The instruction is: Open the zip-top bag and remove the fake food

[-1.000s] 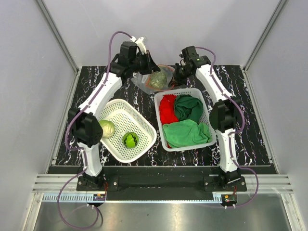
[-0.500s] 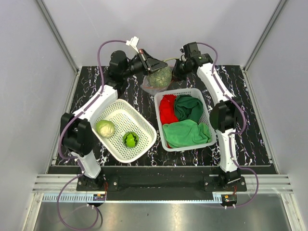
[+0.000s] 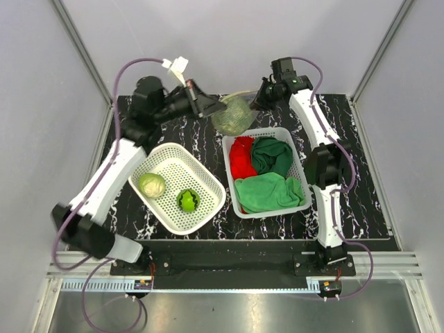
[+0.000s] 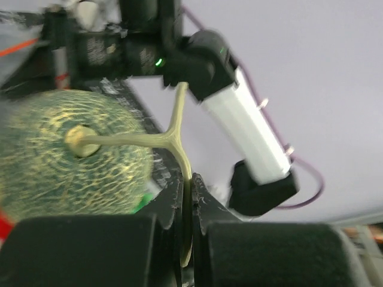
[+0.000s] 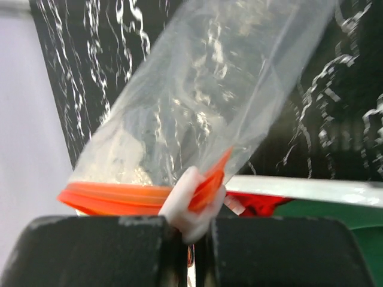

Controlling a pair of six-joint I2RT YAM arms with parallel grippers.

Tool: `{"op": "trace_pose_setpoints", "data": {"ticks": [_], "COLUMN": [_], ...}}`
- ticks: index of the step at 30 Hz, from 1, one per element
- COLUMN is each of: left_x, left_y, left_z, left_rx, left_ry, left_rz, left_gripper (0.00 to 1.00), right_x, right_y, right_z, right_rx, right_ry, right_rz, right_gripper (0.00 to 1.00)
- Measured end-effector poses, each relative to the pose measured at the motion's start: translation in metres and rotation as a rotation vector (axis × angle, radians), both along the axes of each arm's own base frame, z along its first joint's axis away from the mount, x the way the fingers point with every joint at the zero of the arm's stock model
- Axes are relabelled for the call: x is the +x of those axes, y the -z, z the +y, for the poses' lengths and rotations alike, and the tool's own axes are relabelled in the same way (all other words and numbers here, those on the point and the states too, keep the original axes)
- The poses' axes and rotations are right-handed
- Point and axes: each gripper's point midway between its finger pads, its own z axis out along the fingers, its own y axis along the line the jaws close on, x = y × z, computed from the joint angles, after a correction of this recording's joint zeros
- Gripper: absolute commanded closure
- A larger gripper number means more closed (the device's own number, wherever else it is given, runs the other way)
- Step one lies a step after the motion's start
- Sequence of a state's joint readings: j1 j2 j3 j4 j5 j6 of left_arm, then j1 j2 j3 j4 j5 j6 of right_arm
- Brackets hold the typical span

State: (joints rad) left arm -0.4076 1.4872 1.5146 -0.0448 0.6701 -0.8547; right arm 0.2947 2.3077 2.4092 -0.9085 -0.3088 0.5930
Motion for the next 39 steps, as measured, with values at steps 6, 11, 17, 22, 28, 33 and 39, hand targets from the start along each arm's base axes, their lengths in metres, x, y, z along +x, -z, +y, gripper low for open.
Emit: {"op": "trace_pose_setpoints", "data": {"ticks": [6, 11, 17, 22, 28, 33, 39], "left_x": [-0.044, -0.036, -0.029, -0.018, -0.017, -0.031, -0.055], "left_y": [0.036, 0.132, 0.228, 0.249, 0.270, 0.272, 0.218], "left_z": [0.053, 0.084, 0.113, 0.122, 0.137, 0.142, 0.142], "left_rx": [0.228, 0.430, 0.629, 0.689, 0.726, 0.717, 0.589], "left_ry": [-0.150, -0.227, -0.271, -0.310, -0.381, -0.407, -0.457], "left_rz": [-0.051, 0.126, 0.336, 0.366, 0.431, 0.457, 0.379], "left_gripper": [1.00, 1.00, 1.00, 0.96, 0.30, 0.05, 0.01], "right_x": [0.034, 0.043, 0.023, -0.008, -0.042, -0.077, -0.130], "right_y": [-0.002, 0.011, 0.031, 0.029, -0.025, -0.058, -0.052], "right_z": [-0.038, -0.066, -0.069, -0.075, -0.087, -0.093, -0.092], "right_rx": [0.020, 0.008, -0.022, -0.059, -0.084, -0.118, -0.158], "right_ry": [0.088, 0.123, 0.111, 0.118, 0.142, 0.129, 0.081], "right_rz": [-0.040, -0.019, 0.059, 0.123, 0.066, 0.015, 0.047], "right_gripper": [0.59, 0.30, 0.11, 0.02, 0.00, 0.01, 0.00]}}
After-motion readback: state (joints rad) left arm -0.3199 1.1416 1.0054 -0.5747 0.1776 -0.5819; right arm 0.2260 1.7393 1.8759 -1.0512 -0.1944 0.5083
